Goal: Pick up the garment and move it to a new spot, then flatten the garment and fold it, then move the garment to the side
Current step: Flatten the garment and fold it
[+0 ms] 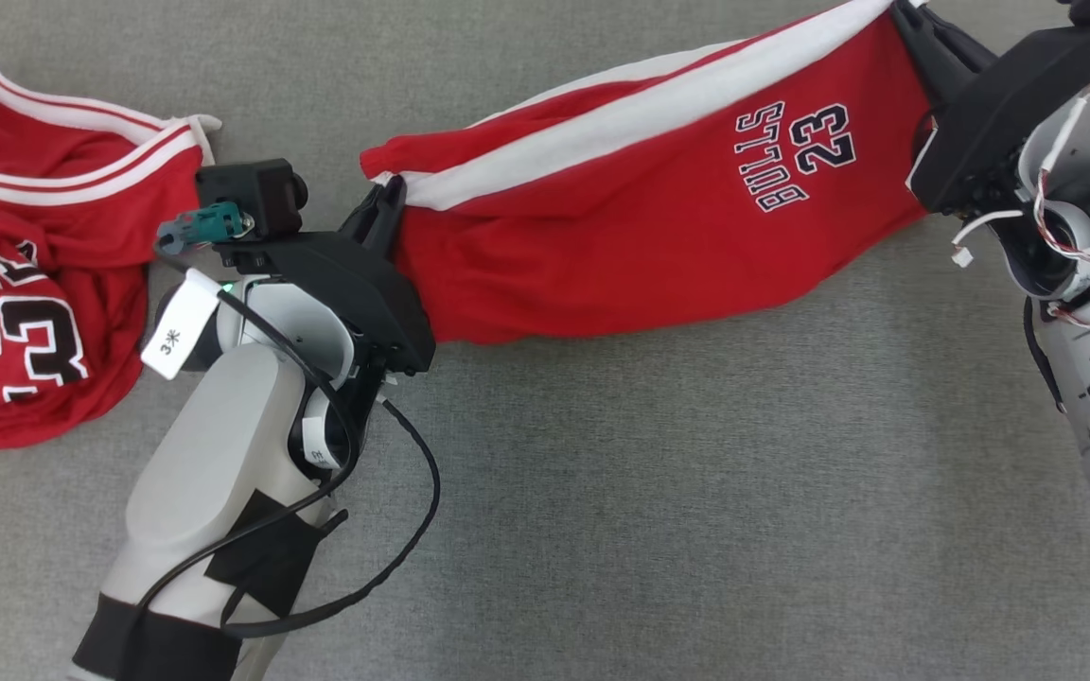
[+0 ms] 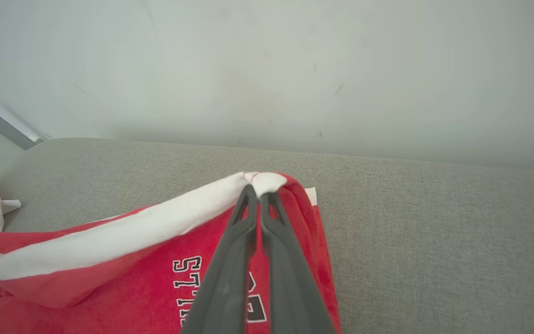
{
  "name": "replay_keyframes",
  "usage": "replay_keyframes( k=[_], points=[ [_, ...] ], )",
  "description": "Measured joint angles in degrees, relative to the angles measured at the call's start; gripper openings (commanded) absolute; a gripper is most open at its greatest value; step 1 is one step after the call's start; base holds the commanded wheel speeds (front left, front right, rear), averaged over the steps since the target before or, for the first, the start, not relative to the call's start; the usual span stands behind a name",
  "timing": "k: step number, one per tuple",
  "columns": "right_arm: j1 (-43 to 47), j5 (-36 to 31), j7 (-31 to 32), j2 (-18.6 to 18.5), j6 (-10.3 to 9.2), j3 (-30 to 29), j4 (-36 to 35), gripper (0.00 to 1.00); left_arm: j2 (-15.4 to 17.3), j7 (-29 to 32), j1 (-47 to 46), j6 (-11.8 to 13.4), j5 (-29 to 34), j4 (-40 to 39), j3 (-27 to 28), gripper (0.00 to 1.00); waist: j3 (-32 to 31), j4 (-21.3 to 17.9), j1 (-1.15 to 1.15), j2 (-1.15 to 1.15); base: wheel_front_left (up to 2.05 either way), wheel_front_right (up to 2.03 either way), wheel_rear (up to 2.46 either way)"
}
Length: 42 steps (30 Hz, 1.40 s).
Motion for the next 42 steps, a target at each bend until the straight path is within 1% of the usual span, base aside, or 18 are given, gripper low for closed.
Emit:
replay_keyframes(
  k=[1,2,5,6,7,8,12,19,22,24,25,26,27,30,31,35,39,42],
  points=[
    [-0.5,-0.2,-0.1,0.2,0.09,0.2,1.0,0.00,0.0,0.0,-0.2,0.0,0.0,0.5,0.0,0.00,0.2,0.2,0.00,0.00,0.00,0.00,0.00],
    [-1.4,-0.3,-0.9,0.9,0.59,0.8,3.0,0.00,-0.1,-1.0,-0.2,0.0,0.0,1.6,0.1,0.00,0.5,0.6,0.00,0.00,0.00,0.00,0.00],
    [-2.1,-0.5,-2.1,1.4,0.75,0.9,5.1,0.00,-0.3,-2.0,-1.5,0.0,0.0,2.8,-0.1,0.00,0.8,1.0,0.00,0.00,0.00,0.00,0.00],
    [-2.4,-0.5,-2.5,1.6,0.75,0.8,6.3,0.00,-0.4,-2.5,-2.2,0.0,0.0,3.1,-0.2,0.05,0.9,1.0,0.00,0.00,0.00,0.00,0.00],
    [-2.5,-0.5,-3.0,1.7,0.75,0.8,7.0,0.46,-0.4,-2.9,-2.7,-0.1,0.2,3.3,-0.4,0.55,1.0,1.1,0.00,0.00,0.00,0.00,0.00],
    [-2.8,-0.7,-3.5,1.9,0.75,0.7,7.9,1.00,-0.6,-3.2,-3.3,-0.3,0.2,3.6,-0.6,1.00,1.0,1.1,0.00,0.00,0.00,0.00,0.00],
    [-3.2,-0.8,-6.3,2.9,0.78,0.4,10.4,1.00,-1.1,-5.4,-4.4,-1.0,0.7,5.2,-1.5,1.00,1.1,1.2,0.00,0.00,0.00,0.00,0.00],
    [-4.4,-1.3,-11.1,3.4,1.51,0.1,13.3,1.00,-1.1,-10.5,-4.7,-1.2,1.5,7.3,-1.2,1.00,-0.3,0.9,0.00,0.00,0.00,0.00,0.00],
    [-3.9,-1.3,-12.1,3.2,2.23,0.3,13.8,1.00,-0.2,-12.6,-4.4,-2.5,2.1,7.4,-1.7,1.00,-1.5,0.7,0.00,0.00,0.00,0.00,0.00],
    [-2.6,-1.5,-12.3,2.6,2.70,0.9,13.9,1.00,0.9,-13.4,-3.3,-3.9,2.5,7.6,-2.6,1.00,-2.4,0.6,-0.01,-0.01,0.00,0.00,0.00],
    [-2.6,-1.5,-12.3,2.6,2.70,0.9,13.9,1.00,0.9,-13.4,-3.3,-3.9,2.5,7.6,-2.6,1.00,-2.4,0.6,-0.01,-0.01,0.00,0.00,0.00],
    [-0.2,-2.1,-12.5,1.5,2.99,1.7,14.5,1.00,1.8,-13.6,-0.9,-5.5,2.8,7.7,-4.1,1.00,-3.5,0.5,-0.01,-0.01,0.00,0.00,0.00],
    [-0.2,-2.1,-12.5,1.5,2.99,1.7,14.5,1.00,1.8,-13.6,-0.9,-5.5,2.8,7.7,-4.1,1.00,-3.5,0.5,-0.01,-0.01,0.00,0.00,0.00],
    [5.8,-2.8,-12.5,-0.3,3.01,2.4,15.5,1.00,2.2,-14.1,4.5,-7.7,3.2,8.6,-6.4,1.00,-5.8,0.3,-0.01,-0.01,0.00,0.00,0.00],
    [7.0,-2.7,-12.5,-0.3,3.01,2.2,15.6,1.00,2.3,-14.1,5.5,-8.0,3.2,8.6,-6.4,1.00,-6.4,0.2,-0.01,-0.01,0.00,0.00,0.00],
    [10.0,-2.2,-12.6,0.2,3.02,2.0,15.6,1.00,3.1,-14.6,8.4,-8.2,3.2,8.5,-7.0,1.00,-8.5,-0.1,-0.01,-0.01,0.00,0.00,0.00],
    [11.7,-1.3,-12.8,0.4,2.90,1.2,15.8,1.00,2.9,-15.1,8.8,-8.6,3.2,8.1,-7.5,1.00,-9.5,-0.6,-0.02,-0.01,0.00,0.00,0.00],
    [11.8,-1.0,-12.8,0.8,1.83,0.3,15.9,1.00,2.9,-15.1,8.8,-8.6,3.2,7.8,-7.8,1.00,-9.0,-0.7,-0.02,-0.01,0.00,0.00,0.00]
  ],
)
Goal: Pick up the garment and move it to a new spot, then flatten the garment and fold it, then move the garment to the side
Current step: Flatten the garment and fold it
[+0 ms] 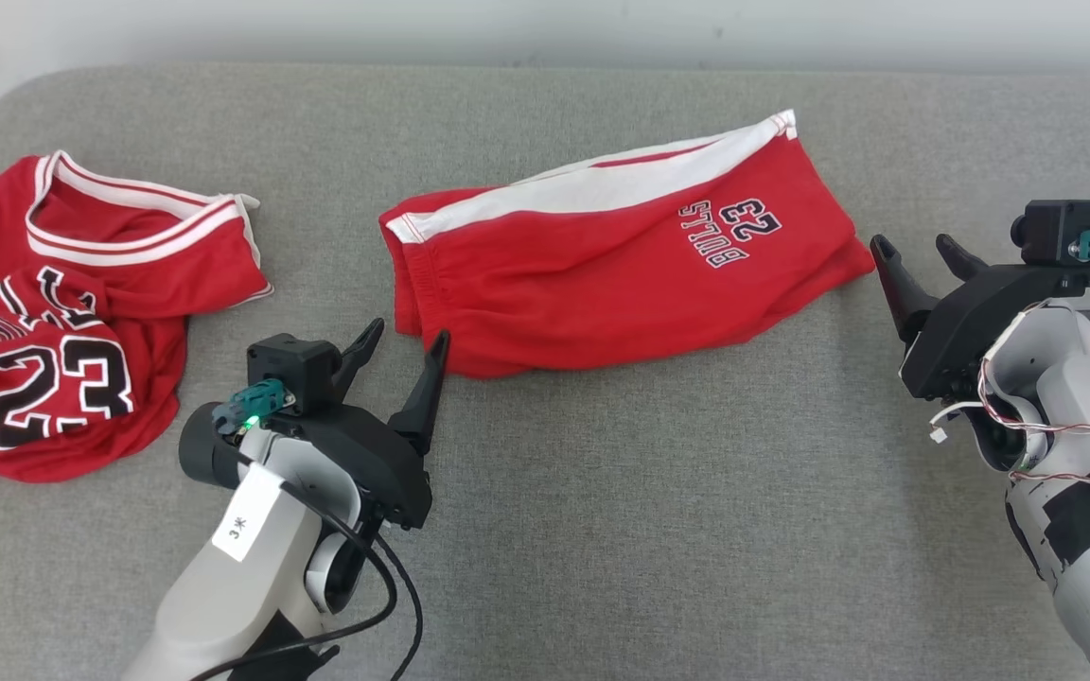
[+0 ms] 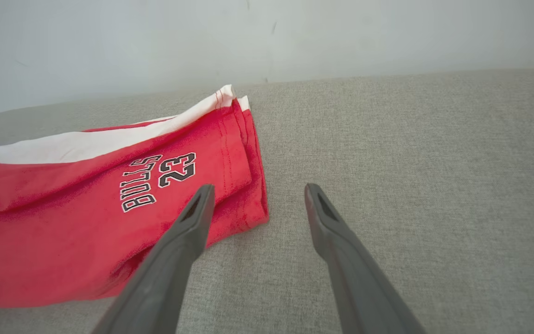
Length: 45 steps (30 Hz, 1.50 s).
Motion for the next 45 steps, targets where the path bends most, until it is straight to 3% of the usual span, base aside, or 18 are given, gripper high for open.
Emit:
replay_keyframes(
  k=[22,23,24,25,27,28,29,30,31,32,33,34,37,40,43,45],
  points=[
    [-3.1,0.9,0.3,1.3,-1.87,-0.7,3.1,1.00,-0.8,0.5,-1.6,-2.5,2.2,1.1,-3.9,1.00,5.0,1.3,0.01,0.00,0.00,0.00,0.00],
    [-3.1,0.9,0.3,1.3,-1.87,-0.8,3.2,0.94,-0.7,0.5,-1.6,-2.8,2.2,1.1,-4.0,1.00,5.0,1.3,0.02,0.00,0.00,0.00,0.00],
    [-3.1,0.9,0.3,1.4,-1.87,-0.8,3.3,0.48,-0.7,0.5,-1.6,-3.0,2.2,1.1,-4.0,1.00,5.0,1.4,0.01,0.00,0.00,0.00,0.00],
    [-3.1,1.0,0.3,1.4,-1.87,-0.9,3.5,0.41,-0.7,0.5,-1.6,-3.0,2.2,1.1,-4.0,1.00,5.0,1.4,0.02,0.00,0.00,0.00,0.00],
    [-3.2,1.3,0.3,1.4,-1.86,-0.9,3.8,0.12,-0.6,0.5,-1.6,-3.1,2.2,1.3,-4.0,0.99,5.0,1.5,0.02,0.00,0.00,0.00,0.00],
    [-3.3,1.4,0.4,1.5,-1.86,-0.9,4.0,0.00,-0.6,0.5,-1.7,-3.1,2.2,1.3,-4.1,0.77,5.0,1.6,0.01,0.00,0.00,0.00,0.00],
    [-3.3,1.4,0.4,1.5,-1.86,-0.9,4.3,0.00,-0.6,0.5,-1.7,-3.4,2.2,1.4,-4.1,0.66,5.0,1.6,0.01,0.01,0.00,0.00,0.00],
    [-3.3,1.4,0.4,1.6,-1.86,-0.9,4.5,0.00,-0.6,0.5,-1.7,-3.5,2.2,1.4,-4.2,0.45,5.0,1.7,0.01,0.00,0.00,0.00,0.00],
    [-3.3,1.4,0.4,1.7,-1.86,-0.9,4.7,0.00,-0.6,0.5,-1.7,-3.5,2.2,1.5,-4.3,0.38,5.0,1.7,0.01,0.00,0.00,0.00,0.00],
    [-3.3,1.4,0.5,1.7,-1.86,-0.9,4.8,0.00,-0.6,0.5,-1.7,-3.5,2.1,1.7,-4.5,0.38,5.0,1.7,0.01,0.00,0.00,0.00,0.00],
    [-3.3,1.4,0.8,1.7,-1.85,-0.9,4.9,0.00,-0.6,0.5,-1.7,-3.5,2.1,1.8,-4.6,0.29,5.0,1.8,0.01,0.00,0.00,0.00,0.00],
    [-3.3,1.4,0.8,1.7,-1.85,-0.9,5.0,0.00,-0.6,0.5,-1.7,-3.5,2.1,1.9,-4.8,0.29,5.0,1.8,0.02,0.01,0.00,0.00,0.00],
    [-3.3,1.4,0.9,1.7,-1.85,-0.9,5.5,0.00,-0.6,0.4,-1.8,-4.0,2.0,2.1,-4.9,0.14,5.1,1.9,0.01,0.00,0.00,0.00,0.00],
    [-3.3,1.5,0.9,1.7,-1.64,-0.9,5.9,0.00,-0.6,0.4,-2.1,-4.0,1.9,2.3,-5.0,0.12,5.1,1.9,0.02,0.01,0.00,0.00,0.00],
    [-3.6,1.5,0.9,1.7,-1.58,-0.8,6.4,0.00,-0.6,0.3,-2.7,-4.0,1.8,2.5,-5.1,0.00,5.1,1.9,0.01,0.01,0.00,0.00,0.00],
    [-4.0,1.5,0.9,1.8,-1.49,-0.8,6.6,0.00,-0.6,0.2,-2.8,-4.0,1.8,2.6,-5.2,0.00,5.1,1.9,0.02,0.01,0.00,0.00,0.00]
  ],
)
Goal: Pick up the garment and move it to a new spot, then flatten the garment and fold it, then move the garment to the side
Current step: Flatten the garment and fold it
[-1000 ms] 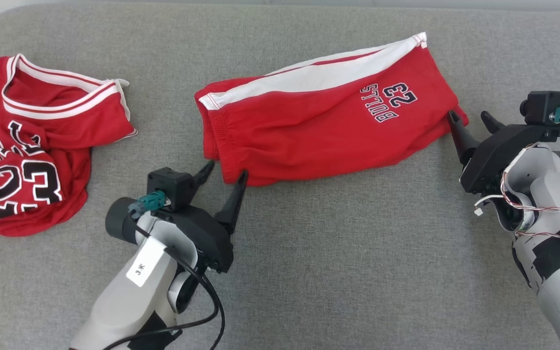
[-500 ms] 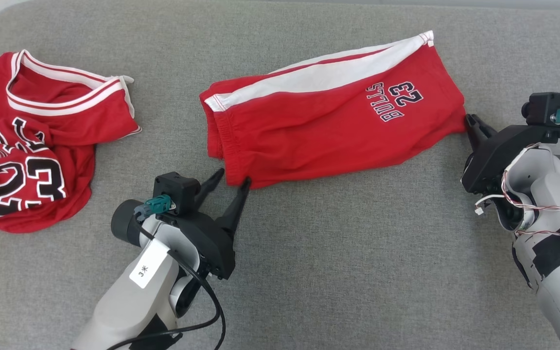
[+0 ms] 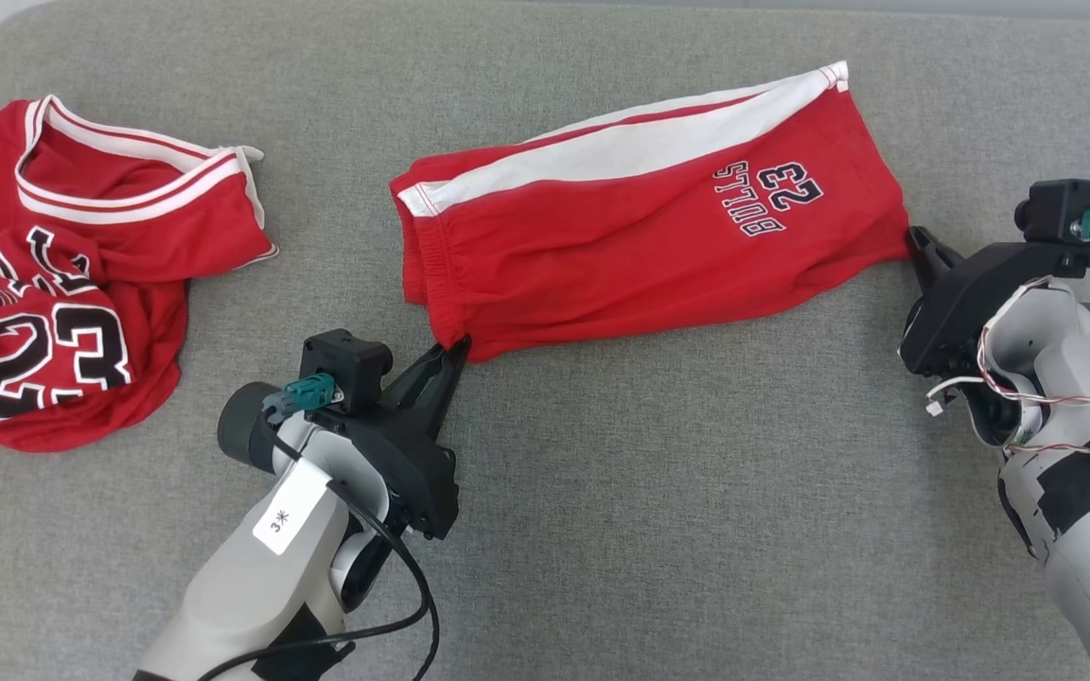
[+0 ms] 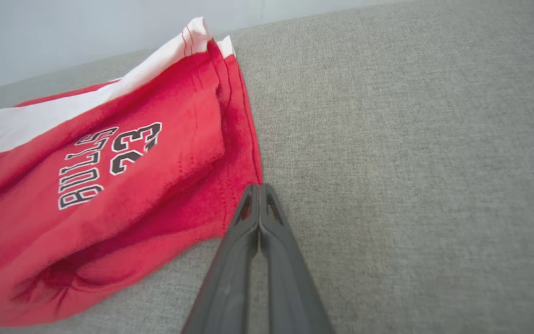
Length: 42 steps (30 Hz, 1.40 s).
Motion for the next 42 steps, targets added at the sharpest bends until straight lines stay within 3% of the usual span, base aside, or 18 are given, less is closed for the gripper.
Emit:
replay_keyframes(
  k=[2,4,5,6,7,17,18,20,21,22,24,31,35,37,42],
  points=[
    [-0.2,0.4,0.0,0.1,0.15,0.0,0.0,0.00,0.0,-0.2,0.0,0.0,-0.1,0.1,-0.1,0.02,-0.1,0.0,0.00,0.00,0.00,0.00,0.00],
    [-0.1,1.0,0.0,0.3,0.44,-0.3,0.2,0.00,0.0,-0.2,0.0,-0.1,-0.2,0.2,-0.2,0.11,-0.1,-0.1,0.00,0.00,0.00,0.00,0.00],
    [-0.1,1.5,0.0,0.4,0.56,-0.4,0.3,0.81,0.0,-0.2,0.0,-0.1,-0.2,0.3,-0.2,0.24,-0.2,-0.1,0.00,0.00,0.00,0.00,0.00],
    [-0.1,1.6,0.0,0.4,0.56,-0.4,0.4,1.00,0.0,-0.3,0.0,-0.1,-0.2,0.3,-0.3,0.56,-0.2,-0.1,0.00,0.00,0.00,0.00,0.00],
    [-0.1,1.6,0.0,0.5,0.57,-0.4,0.4,1.00,0.0,-0.3,0.0,-0.1,-0.2,0.3,-0.4,0.98,-0.3,-0.1,0.00,0.00,0.00,0.00,0.00],
    [-0.1,1.9,0.0,1.0,0.78,-0.5,1.5,1.00,0.0,-0.8,0.0,-0.5,-0.3,0.7,-1.3,1.00,-0.5,0.0,0.00,0.00,0.00,0.00,0.00],
    [-0.1,1.9,0.0,1.0,0.78,-0.5,1.5,0.54,0.0,-0.8,0.0,-0.5,-0.3,0.7,-1.3,1.00,-0.5,0.0,0.00,0.00,0.00,0.00,0.00],
    [-0.1,1.9,0.0,1.0,0.82,-0.5,1.8,0.29,0.0,-0.8,0.0,-0.5,-0.3,0.9,-1.6,1.00,-0.5,0.1,0.00,0.00,0.00,0.00,0.00],
    [-0.1,1.9,0.0,1.0,0.82,-0.5,1.9,0.23,0.0,-0.8,0.0,-0.5,-0.3,0.9,-1.8,0.96,-0.4,0.1,0.00,0.00,0.00,0.00,0.00],
    [-0.1,1.9,0.0,1.0,0.82,-0.5,2.0,0.09,0.0,-0.8,0.0,-0.5,-0.3,1.0,-2.0,0.71,-0.4,0.2,0.00,0.00,0.00,0.00,0.00],
    [-0.1,2.0,0.4,1.1,0.82,-0.5,2.1,0.00,0.0,-0.8,0.0,-0.5,-0.3,1.1,-2.1,0.47,-0.2,0.2,0.00,0.00,0.00,0.00,0.00],
    [-0.3,2.0,0.5,1.1,1.08,-0.5,2.3,0.00,0.0,-0.8,-0.2,-0.5,-0.6,1.4,-2.2,0.34,0.1,0.2,0.00,0.00,0.00,0.00,0.00],
    [-0.4,2.2,0.5,1.1,1.09,-0.5,2.4,0.00,0.0,-0.8,-0.5,-0.5,-0.8,1.5,-2.3,0.16,0.1,0.1,0.00,0.00,0.00,0.00,0.00],
    [-0.5,2.2,0.5,1.1,1.10,-0.4,2.4,0.00,0.0,-0.8,-1.0,-0.5,-0.8,1.6,-2.4,0.00,0.0,0.1,0.00,0.00,0.00,0.00,0.00],
    [-0.3,2.3,0.3,1.1,1.67,-0.4,2.5,0.00,0.3,-1.2,-1.2,-0.5,-0.8,1.8,-2.9,0.00,-0.4,0.0,0.00,0.01,0.00,0.00,0.00]
  ],
)
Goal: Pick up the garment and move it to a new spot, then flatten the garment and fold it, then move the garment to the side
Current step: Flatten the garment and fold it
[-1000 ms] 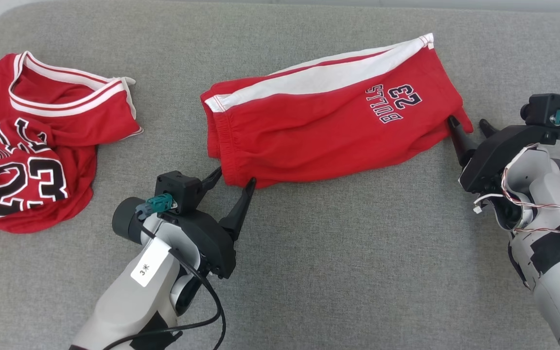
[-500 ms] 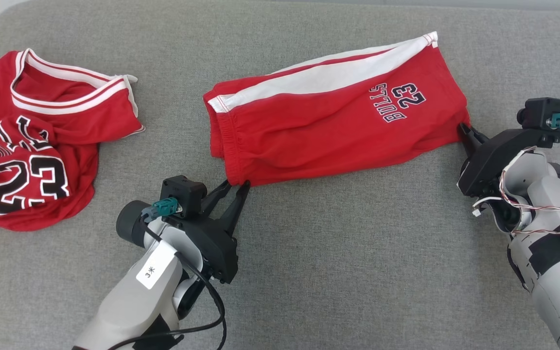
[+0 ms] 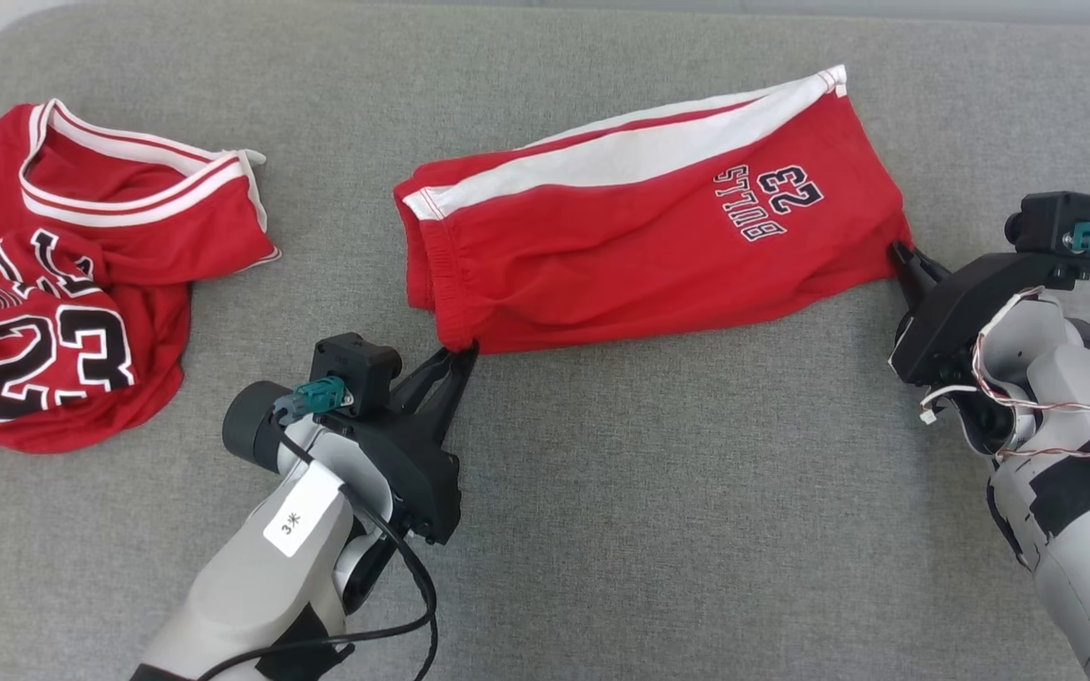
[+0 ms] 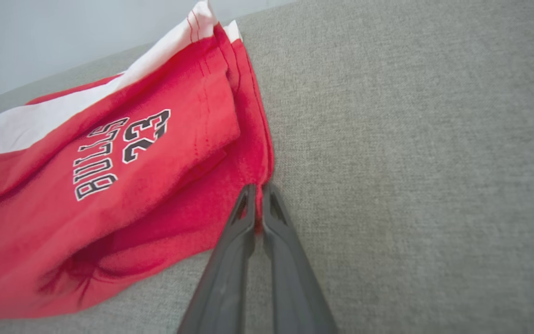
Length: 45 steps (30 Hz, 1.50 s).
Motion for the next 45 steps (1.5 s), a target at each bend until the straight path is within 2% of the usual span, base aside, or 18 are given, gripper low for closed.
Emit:
replay_keyframes(
  k=[7,14,21,25,31,37,41,42,44,45],
  points=[
    [4.6,0.9,-2.0,-0.5,1.45,0.0,-2.2,0.00,2.4,-0.8,0.9,0.0,-0.6,-1.4,-3.3,0.00,-2.2,-0.1,0.00,0.00,0.00,0.00,0.00],
    [11.2,1.8,-4.3,-0.4,2.02,0.0,-6.8,0.00,6.0,-1.5,5.3,0.0,-3.4,-4.5,-7.0,0.00,-5.3,-0.9,-0.01,0.00,0.00,0.00,0.00],
    [21.8,3.6,-7.4,-0.4,2.42,-0.8,-14.5,0.00,9.3,-2.2,9.7,0.0,-5.8,-9.4,-9.2,0.00,-8.9,-2.1,-0.01,-0.01,0.00,0.00,0.00],
    [29.7,4.0,-9.1,-0.5,2.40,-1.1,-20.8,0.00,12.3,-2.2,14.5,0.0,-6.8,-12.5,-9.7,0.00,-11.4,-3.2,-0.01,-0.01,0.00,0.00,0.00],
    [37.4,4.1,-9.6,-0.8,0.79,-1.8,-27.5,0.00,14.7,-2.2,19.1,0.0,-8.3,-16.5,-8.7,0.00,-13.8,-4.6,-0.01,-0.01,0.00,0.00,0.00],
    [43.9,4.1,-9.0,-1.1,-1.97,-2.2,-33.6,0.00,16.2,-1.2,21.9,0.1,-9.6,-21.2,-8.6,0.00,-15.0,-5.7,-0.02,-0.01,0.00,0.00,0.00],
    [45.8,4.1,-7.3,-1.2,-2.94,-1.5,-36.7,0.00,17.7,0.0,24.3,1.6,-10.1,-23.9,-8.6,0.00,-14.8,-6.3,-0.01,-0.02,0.00,0.00,0.00],
    [46.2,4.1,-6.9,-1.2,-3.21,-1.4,-37.3,0.00,17.9,0.3,24.9,1.7,-10.2,-24.2,-8.6,0.05,-14.6,-6.4,-0.02,-0.02,0.00,0.00,0.00],
    [46.7,4.1,-5.9,-1.3,-3.79,-1.2,-38.0,0.48,18.0,1.4,25.2,2.3,-10.2,-24.6,-8.9,0.47,-14.2,-6.6,-0.01,-0.01,0.00,0.00,0.00],
    [47.1,4.1,-5.5,-1.4,-4.22,-1.1,-38.3,1.00,18.0,1.9,25.2,2.7,-10.2,-24.8,-8.9,1.00,-14.0,-6.7,-0.01,-0.01,0.00,0.00,0.00]
  ],
)
